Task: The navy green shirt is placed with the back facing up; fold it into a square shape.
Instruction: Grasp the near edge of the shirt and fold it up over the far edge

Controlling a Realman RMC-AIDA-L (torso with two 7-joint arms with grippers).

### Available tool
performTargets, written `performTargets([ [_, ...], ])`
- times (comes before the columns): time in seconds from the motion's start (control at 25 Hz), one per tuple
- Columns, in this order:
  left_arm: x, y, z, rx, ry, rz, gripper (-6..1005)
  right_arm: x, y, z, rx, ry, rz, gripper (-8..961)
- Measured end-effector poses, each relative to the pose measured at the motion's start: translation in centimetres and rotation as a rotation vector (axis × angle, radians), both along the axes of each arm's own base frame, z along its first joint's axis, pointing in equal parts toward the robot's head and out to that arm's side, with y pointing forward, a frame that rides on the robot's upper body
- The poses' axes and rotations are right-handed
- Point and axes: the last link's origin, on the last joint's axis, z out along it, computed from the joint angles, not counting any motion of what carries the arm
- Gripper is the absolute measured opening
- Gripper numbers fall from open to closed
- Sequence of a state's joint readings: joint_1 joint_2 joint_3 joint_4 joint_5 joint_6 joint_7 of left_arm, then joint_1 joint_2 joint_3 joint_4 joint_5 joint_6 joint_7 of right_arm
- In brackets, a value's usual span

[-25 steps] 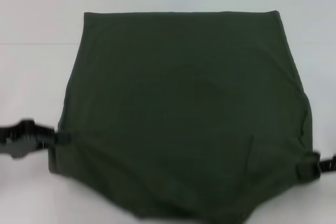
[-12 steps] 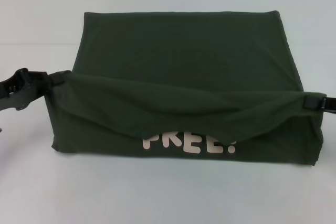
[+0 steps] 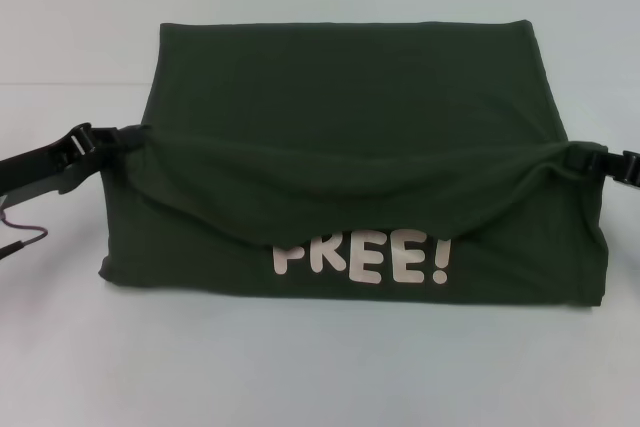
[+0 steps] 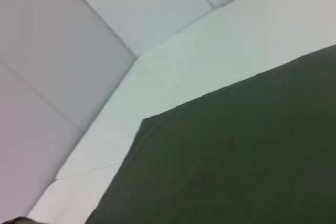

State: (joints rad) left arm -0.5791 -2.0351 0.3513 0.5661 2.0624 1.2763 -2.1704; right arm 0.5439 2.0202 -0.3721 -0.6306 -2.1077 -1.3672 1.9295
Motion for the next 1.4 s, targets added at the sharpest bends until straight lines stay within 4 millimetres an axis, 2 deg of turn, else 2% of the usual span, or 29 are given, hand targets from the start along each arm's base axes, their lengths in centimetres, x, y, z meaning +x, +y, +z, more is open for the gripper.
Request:
performTargets([
  [0.44, 1.2, 2.1, -0.4, 0.116, 0.033, -0.013, 41, -0.8, 1.1, -0.4, 0.076, -0.04, 0.06, 71],
  [0.96, 1.5, 3.0, -3.2, 0.192, 0.153, 0.006, 40, 0.3, 1.5, -2.4, 0.1, -0.12, 0.009, 73],
  [1.24, 2.4, 3.8, -3.0, 0.221, 0.152, -0.022, 40, 0.3, 1.7, -1.8, 0.129, -0.119, 0.009, 75],
  [1.4, 2.4, 4.0, -3.6, 0.23, 0.183, -0.012, 40, 0.2, 2.0, -1.9, 0.14, -0.133, 0.013, 76],
])
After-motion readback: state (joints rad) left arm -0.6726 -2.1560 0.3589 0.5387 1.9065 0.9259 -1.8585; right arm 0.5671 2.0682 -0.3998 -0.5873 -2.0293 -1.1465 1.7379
